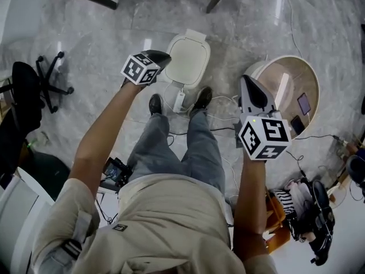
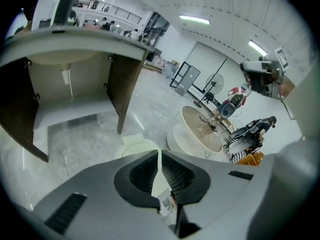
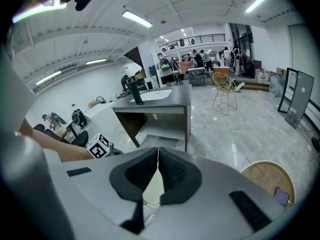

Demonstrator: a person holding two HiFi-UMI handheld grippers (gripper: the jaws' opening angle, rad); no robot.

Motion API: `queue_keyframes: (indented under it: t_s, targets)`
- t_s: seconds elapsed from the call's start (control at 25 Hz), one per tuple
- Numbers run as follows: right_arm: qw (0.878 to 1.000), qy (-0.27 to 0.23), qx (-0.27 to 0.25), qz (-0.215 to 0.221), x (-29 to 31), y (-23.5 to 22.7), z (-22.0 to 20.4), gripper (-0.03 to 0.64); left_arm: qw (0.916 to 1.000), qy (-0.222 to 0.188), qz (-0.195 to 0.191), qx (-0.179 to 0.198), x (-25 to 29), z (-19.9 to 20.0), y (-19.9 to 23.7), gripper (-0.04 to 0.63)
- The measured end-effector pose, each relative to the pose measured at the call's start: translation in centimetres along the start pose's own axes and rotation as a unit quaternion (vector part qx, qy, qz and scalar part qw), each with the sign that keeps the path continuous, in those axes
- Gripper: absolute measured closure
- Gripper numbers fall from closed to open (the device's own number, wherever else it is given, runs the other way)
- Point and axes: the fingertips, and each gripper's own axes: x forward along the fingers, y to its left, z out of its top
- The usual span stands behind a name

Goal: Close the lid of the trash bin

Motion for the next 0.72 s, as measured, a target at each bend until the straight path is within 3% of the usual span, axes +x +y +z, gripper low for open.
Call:
queue_keyframes:
  t_s: [0.32, 0.72]
  targets:
    - [0.999, -0.037, -0.025, -0.008, -4.2, 2.3, 5.4, 0.592, 0.9924, -0.106, -0.007, 0.062, -11.2, 9.8, -5.4, 0.577]
    - [0.995, -0.091, -0.04, -0.011, -10.3, 6.2, 10.8, 0.592, 0.9652, -0.214, -0.006, 0.15, -25.5, 18.1, -13.7, 0.577]
